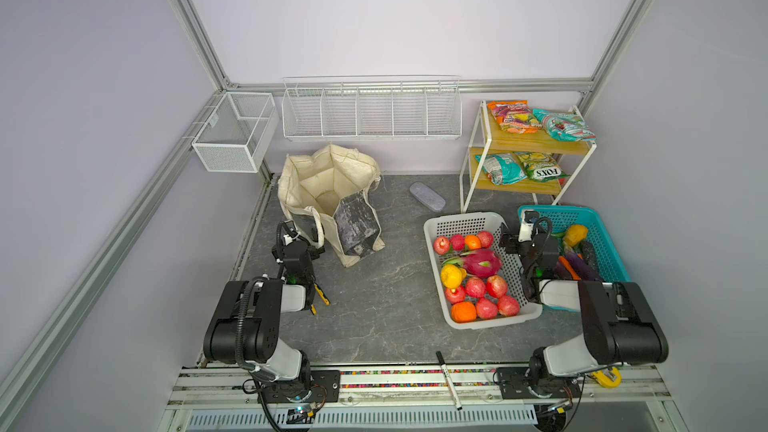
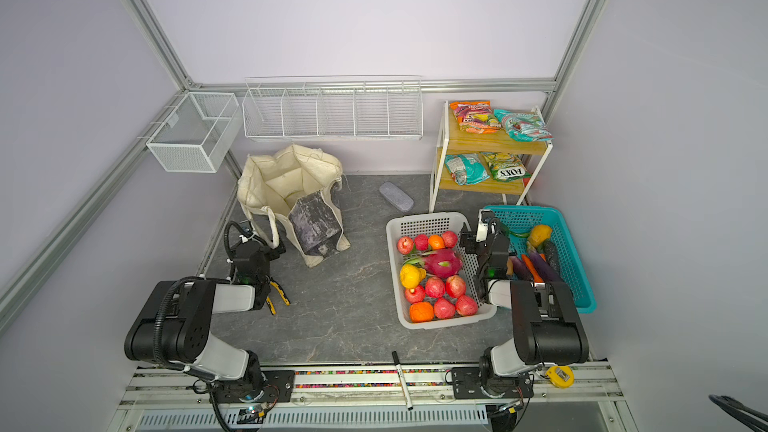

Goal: Place the food into the grocery bag and tie it

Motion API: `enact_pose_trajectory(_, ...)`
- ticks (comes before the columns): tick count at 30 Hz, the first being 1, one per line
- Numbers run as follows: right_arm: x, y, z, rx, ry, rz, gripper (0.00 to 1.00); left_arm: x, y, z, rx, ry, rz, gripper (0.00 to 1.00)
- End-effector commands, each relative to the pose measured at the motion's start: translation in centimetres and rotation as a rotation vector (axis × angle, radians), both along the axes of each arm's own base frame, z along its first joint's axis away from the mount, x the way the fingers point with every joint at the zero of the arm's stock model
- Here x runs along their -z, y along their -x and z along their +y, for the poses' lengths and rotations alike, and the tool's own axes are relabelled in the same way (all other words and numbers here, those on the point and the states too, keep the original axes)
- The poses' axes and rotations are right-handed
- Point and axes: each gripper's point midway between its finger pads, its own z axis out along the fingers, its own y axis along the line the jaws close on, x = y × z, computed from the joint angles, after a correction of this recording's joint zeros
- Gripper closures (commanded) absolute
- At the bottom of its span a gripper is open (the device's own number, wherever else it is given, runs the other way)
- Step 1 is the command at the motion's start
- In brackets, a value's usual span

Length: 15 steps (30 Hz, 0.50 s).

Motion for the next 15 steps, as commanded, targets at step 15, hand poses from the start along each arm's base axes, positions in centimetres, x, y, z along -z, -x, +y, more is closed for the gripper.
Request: enact_pose_trajectory(15,1.1,0.6,-0.5,0.039,-0.021,0.262,0.08,-5.5,1.7,-1.5,0.058,-0.067,0.081,0.22)
